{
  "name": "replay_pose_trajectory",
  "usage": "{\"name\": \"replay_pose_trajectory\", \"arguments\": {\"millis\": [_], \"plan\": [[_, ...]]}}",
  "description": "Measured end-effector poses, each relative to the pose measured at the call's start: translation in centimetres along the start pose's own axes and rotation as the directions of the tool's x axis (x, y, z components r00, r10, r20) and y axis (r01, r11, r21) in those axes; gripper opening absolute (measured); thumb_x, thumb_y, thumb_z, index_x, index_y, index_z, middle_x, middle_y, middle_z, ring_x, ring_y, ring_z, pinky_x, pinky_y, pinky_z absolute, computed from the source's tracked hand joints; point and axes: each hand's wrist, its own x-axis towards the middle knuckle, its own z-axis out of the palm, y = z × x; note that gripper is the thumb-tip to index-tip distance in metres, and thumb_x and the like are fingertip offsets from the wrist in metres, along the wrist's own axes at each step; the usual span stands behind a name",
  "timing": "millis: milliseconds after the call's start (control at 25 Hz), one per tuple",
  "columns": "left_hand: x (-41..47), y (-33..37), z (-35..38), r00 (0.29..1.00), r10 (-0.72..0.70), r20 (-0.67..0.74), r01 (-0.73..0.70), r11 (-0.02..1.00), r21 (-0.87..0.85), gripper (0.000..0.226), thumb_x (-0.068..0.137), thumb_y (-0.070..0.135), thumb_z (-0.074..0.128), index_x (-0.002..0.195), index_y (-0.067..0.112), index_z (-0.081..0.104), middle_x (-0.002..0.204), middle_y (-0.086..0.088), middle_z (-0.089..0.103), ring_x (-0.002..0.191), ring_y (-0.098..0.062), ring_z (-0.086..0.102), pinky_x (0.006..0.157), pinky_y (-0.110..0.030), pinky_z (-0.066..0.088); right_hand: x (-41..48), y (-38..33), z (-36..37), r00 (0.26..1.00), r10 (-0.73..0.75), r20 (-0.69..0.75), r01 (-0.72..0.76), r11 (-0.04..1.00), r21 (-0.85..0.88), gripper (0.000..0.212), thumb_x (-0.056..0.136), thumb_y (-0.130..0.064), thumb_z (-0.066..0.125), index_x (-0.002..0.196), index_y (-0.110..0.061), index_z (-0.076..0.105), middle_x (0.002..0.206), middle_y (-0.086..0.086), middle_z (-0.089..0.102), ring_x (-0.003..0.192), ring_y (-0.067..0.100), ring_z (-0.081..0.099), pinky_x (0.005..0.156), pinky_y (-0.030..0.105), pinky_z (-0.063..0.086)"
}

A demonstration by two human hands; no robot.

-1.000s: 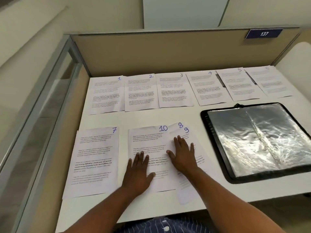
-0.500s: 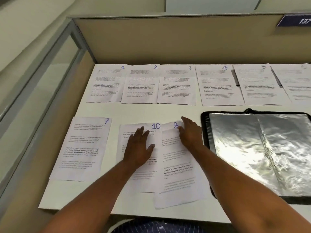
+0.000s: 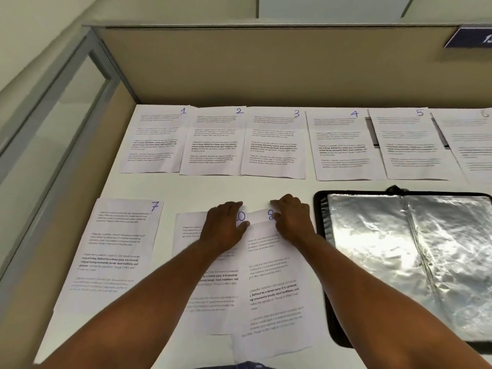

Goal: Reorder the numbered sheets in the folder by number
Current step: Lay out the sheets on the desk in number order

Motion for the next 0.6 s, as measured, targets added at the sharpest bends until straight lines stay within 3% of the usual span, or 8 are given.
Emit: {"name": "replay_pose_trajectory", "arguments": {"millis": [120,240,440,600], "plan": [[0.3,0.0,0.6,0.999,0.010,-0.042,-0.009,1.000,0.030,0.055,0.092,0.045,0.062,0.140,0.018,0.056,0.131,-0.003,0.062,0.121,-0.027,0.056,0.105,-0.041,0.039,0.7,-0.1,-0.1,1.000,0.001,-0.028,-0.001,1.000,-0.005,0.019,0.090,-0.026,0.068,0.107,-0.023,0.072,0.113,0.000,0.059,0.109,0.025,0.055,0.090,0.039,0.032],[0.6,0.3,0.6,0.999,-0.021,-0.033,0.021,1.000,0.005,0.050,0.095,0.042,0.059,0.140,0.020,0.056,0.129,-0.002,0.062,0.120,-0.025,0.055,0.104,-0.040,0.037,0.9,-0.1,-0.7,0.999,0.034,-0.019,-0.033,0.999,0.011,0.005,0.085,-0.024,0.068,0.089,-0.025,0.070,0.102,-0.004,0.060,0.101,0.022,0.057,0.089,0.041,0.036],[1.3,1.0,-0.6,0.991,-0.133,0.013,0.132,0.956,-0.262,0.049,0.095,0.037,0.065,0.139,0.020,0.055,0.129,0.000,0.062,0.119,-0.019,0.058,0.107,-0.040,0.040,0.6,0.2,-3.3,0.977,0.052,-0.208,-0.024,0.990,0.137,0.018,0.086,-0.008,0.060,0.082,-0.025,0.063,0.086,-0.009,0.068,0.087,0.020,0.064,0.086,0.043,0.041],[1.7,2.2,-1.0,0.983,-0.185,0.013,0.177,0.912,-0.370,0.041,0.096,0.035,0.065,0.134,0.020,0.060,0.133,-0.001,0.063,0.117,-0.025,0.061,0.105,-0.039,0.044,0.1,0.0,-6.8,0.923,0.052,-0.380,0.016,0.985,0.174,0.022,0.084,-0.002,0.057,0.085,-0.024,0.063,0.083,-0.010,0.068,0.082,0.014,0.066,0.084,0.039,0.043]]}}
